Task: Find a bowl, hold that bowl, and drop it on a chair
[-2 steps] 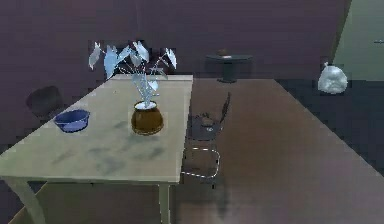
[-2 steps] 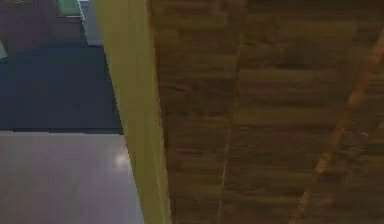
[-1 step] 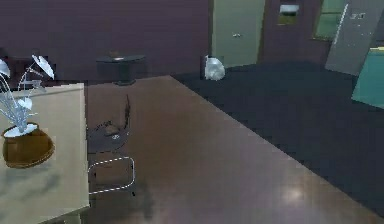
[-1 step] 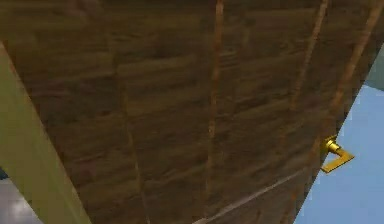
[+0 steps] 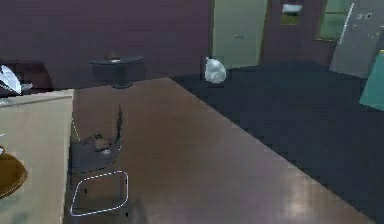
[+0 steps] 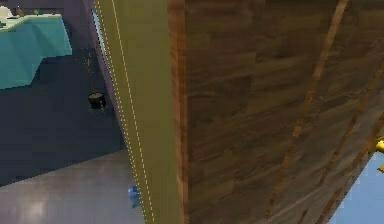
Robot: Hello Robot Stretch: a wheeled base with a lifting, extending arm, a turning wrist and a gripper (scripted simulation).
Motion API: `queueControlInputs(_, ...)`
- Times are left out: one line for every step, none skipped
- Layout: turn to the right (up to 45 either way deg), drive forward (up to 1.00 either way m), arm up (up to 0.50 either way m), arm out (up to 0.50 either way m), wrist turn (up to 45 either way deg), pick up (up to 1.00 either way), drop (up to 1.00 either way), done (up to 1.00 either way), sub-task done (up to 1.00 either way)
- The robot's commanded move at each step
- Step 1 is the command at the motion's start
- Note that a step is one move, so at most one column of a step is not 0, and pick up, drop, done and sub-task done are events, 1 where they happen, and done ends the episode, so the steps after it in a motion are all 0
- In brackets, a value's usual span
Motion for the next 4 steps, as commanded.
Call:
queueControlInputs(9.0,0.00,0.00,0.00,0.0,0.00,0.00,0.00,0.00)
queueControlInputs(0.0,0.45,0.00,0.00,0.0,0.00,0.00,0.00,0.00)
queueControlInputs(-9.0,0.00,0.00,0.00,0.0,0.00,0.00,0.00,0.00)
queueControlInputs(0.0,0.75,0.00,0.00,0.0,0.00,0.00,0.00,0.00)
